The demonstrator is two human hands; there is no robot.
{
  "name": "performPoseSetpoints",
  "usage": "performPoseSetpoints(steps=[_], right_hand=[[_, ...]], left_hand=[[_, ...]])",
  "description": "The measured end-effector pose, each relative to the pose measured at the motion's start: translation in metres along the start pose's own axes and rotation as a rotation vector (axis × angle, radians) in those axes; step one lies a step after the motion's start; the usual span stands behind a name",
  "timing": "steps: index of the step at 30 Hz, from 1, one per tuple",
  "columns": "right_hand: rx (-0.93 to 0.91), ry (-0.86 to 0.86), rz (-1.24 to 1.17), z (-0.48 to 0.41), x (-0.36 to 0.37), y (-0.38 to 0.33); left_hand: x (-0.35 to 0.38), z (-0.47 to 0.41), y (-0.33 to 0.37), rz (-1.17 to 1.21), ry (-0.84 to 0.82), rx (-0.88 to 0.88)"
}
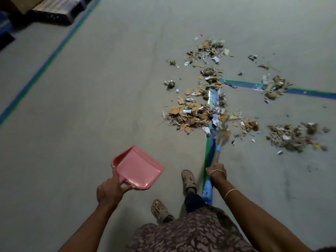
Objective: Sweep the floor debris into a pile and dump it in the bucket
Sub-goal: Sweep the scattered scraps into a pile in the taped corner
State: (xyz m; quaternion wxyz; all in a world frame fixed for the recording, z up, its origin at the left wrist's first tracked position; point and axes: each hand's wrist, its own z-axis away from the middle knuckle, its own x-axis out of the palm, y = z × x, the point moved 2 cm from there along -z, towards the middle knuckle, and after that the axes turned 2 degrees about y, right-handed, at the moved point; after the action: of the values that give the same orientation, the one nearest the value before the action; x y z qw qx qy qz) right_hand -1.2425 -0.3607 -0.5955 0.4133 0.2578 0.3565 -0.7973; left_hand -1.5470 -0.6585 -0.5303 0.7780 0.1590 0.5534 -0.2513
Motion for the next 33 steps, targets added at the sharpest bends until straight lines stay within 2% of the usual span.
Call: performPoseSetpoints(steps=[5,9,11,17,22,27,33], right_hand=[[-0.009,-0.074,-0.270,0.032,0.003,0.003],[-0.204,-0.209,-0.236,0.074,0.008,-0.020],[-0.282,-0.234,-0.123,0.081,0.019,-0.033],[-0.708,-0.131,0.572,0.071,0.041,-0.078],[-0.975,-0.131,0.849,0.040,0.062,-0.113],[-0.941,-0.231,0.939,0.001,0.078,-0.136],[-0.765,-0.360,0.860,-0.062,0.085,-0.131]], left_hand=[[-0.001,-0.001,-0.001,0.034,0.023,0.042],[-0.005,-0.005,0.000,0.016,0.046,0.083],[-0.007,-0.008,-0.001,-0.005,0.037,0.091],[-0.017,-0.013,-0.004,-0.017,0.011,0.078],[-0.024,-0.022,0.001,-0.049,-0.030,0.022],[-0.034,-0.036,0.021,-0.099,-0.059,-0.020],[-0.043,-0.071,0.048,-0.134,-0.134,-0.063]])
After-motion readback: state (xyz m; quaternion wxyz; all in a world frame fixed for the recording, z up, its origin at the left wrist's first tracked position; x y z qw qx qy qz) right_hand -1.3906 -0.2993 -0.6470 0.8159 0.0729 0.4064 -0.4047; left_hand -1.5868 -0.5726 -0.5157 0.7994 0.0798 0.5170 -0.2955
